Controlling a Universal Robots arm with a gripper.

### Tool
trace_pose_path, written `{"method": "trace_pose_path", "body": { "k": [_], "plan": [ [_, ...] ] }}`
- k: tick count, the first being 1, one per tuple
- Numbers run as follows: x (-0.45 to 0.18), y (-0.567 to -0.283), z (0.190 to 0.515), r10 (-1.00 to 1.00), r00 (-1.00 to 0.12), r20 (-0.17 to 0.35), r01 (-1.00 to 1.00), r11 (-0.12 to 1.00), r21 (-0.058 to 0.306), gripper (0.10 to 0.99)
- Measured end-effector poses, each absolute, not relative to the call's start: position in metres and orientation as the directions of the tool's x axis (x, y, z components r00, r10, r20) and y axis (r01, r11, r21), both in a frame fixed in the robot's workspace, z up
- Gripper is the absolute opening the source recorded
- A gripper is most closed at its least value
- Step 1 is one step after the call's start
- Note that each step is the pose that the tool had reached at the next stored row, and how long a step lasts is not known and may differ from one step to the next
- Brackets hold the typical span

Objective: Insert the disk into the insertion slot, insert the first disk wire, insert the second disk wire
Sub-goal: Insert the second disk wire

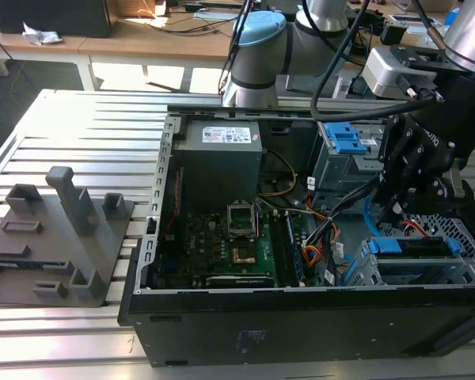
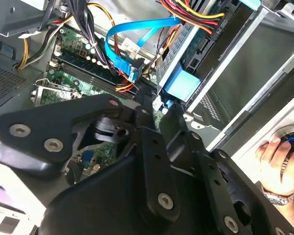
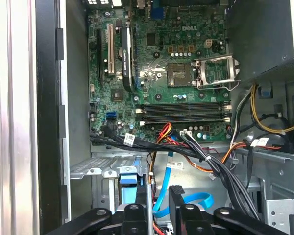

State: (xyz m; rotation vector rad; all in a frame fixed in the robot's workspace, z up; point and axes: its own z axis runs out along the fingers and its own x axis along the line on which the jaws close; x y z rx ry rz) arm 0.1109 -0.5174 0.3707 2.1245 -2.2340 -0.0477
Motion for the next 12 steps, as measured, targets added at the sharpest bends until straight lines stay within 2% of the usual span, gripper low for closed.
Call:
{"method": "trace_pose_path", "body": {
  "k": [1,6,12],
  "plan": [
    [0.111,-0.517,0.371,-0.999,-0.050,0.021,-0.997,0.051,0.063,0.361],
    [0.111,-0.516,0.377,-0.999,-0.050,0.021,-0.997,0.051,0.062,0.361],
    [0.111,-0.500,0.377,-0.999,-0.049,0.021,-0.997,0.051,0.062,0.361]
  ]
}}
